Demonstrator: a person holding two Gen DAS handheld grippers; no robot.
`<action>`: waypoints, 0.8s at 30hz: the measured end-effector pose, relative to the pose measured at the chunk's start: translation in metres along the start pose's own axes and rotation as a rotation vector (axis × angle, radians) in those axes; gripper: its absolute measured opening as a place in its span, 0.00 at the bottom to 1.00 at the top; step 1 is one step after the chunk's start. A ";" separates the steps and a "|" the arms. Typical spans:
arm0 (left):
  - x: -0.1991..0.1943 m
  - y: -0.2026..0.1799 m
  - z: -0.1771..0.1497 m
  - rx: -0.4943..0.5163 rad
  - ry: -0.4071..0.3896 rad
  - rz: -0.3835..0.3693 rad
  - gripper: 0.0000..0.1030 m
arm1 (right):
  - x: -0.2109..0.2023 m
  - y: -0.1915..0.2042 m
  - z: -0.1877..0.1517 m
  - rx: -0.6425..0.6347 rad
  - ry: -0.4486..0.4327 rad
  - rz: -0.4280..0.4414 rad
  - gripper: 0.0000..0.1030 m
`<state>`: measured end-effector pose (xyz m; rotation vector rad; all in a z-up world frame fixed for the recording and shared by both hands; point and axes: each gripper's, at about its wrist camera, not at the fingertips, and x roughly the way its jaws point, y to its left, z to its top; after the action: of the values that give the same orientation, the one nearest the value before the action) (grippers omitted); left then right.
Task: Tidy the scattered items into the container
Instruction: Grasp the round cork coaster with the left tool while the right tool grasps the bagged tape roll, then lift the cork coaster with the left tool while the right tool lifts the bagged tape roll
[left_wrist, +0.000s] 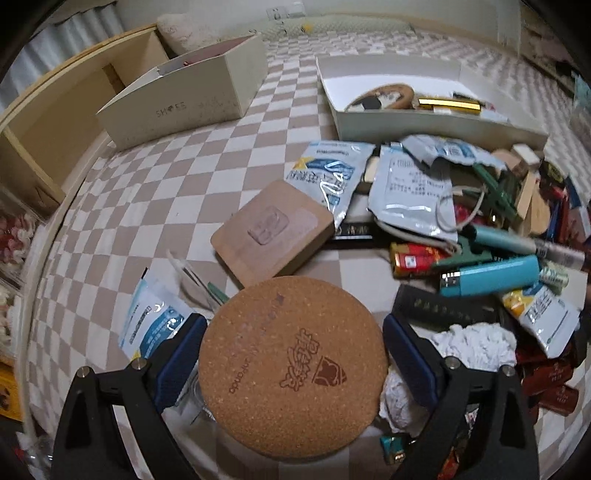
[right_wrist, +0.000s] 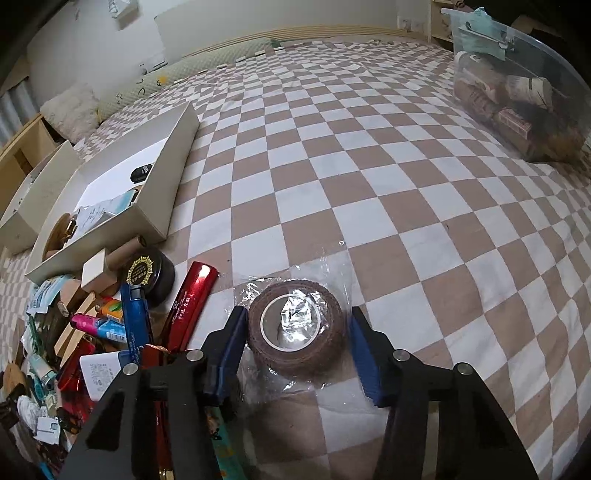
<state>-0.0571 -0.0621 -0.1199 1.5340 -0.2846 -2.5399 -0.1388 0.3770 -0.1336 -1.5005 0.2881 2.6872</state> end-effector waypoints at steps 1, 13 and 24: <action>0.000 -0.001 0.001 0.009 0.013 0.007 0.93 | 0.000 0.000 0.000 0.003 -0.001 0.001 0.53; 0.016 0.000 0.003 -0.026 0.180 0.025 1.00 | 0.002 -0.004 -0.003 0.019 0.002 0.028 0.53; 0.009 0.002 -0.006 -0.077 0.125 0.010 0.92 | 0.000 -0.006 0.000 0.034 -0.003 0.050 0.53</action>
<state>-0.0554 -0.0664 -0.1296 1.6492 -0.1762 -2.4043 -0.1377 0.3826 -0.1341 -1.4989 0.3743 2.7077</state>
